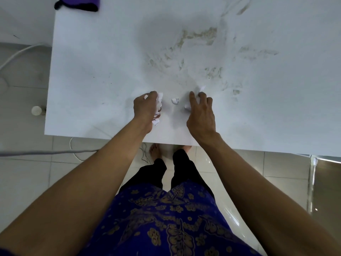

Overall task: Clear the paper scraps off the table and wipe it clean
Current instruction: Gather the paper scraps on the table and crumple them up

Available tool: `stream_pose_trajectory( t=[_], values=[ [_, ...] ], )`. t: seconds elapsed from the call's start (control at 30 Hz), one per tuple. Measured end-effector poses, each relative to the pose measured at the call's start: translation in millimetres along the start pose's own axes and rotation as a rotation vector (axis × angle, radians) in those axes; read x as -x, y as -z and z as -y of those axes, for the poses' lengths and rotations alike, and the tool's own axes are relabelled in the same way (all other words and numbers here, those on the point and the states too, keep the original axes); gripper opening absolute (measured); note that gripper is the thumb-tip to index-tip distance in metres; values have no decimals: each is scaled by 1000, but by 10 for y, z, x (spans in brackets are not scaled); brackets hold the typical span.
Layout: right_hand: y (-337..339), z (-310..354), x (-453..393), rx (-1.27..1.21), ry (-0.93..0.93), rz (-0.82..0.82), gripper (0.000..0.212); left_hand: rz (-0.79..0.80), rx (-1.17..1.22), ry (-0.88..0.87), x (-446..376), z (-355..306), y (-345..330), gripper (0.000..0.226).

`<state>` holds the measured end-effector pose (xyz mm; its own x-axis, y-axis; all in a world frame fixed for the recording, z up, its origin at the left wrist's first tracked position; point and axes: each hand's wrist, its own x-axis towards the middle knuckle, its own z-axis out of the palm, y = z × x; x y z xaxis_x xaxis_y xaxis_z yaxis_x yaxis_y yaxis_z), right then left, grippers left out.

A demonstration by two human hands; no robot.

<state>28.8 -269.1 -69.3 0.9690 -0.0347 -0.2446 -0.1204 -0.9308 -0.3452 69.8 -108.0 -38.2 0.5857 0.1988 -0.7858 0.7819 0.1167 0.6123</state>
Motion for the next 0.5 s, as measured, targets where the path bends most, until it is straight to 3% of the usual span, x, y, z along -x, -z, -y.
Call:
stream_pose_trajectory(
  t=[0.2, 0.3, 0.37, 0.5],
  values=[
    [-19, 248, -146, 115, 176, 77, 82, -1, 0, 19, -37, -19, 102, 15],
    [-50, 320, -151, 201, 251, 116, 80, -17, 7, 23, -38, -28, 146, 4],
    [-56, 324, -139, 257, 330, 100, 66, -18, 15, 19, -53, -32, 180, 4],
    [-24, 195, -148, 273, 484, 53, 15, -22, 4, 22, -73, -49, 186, 3]
  ],
)
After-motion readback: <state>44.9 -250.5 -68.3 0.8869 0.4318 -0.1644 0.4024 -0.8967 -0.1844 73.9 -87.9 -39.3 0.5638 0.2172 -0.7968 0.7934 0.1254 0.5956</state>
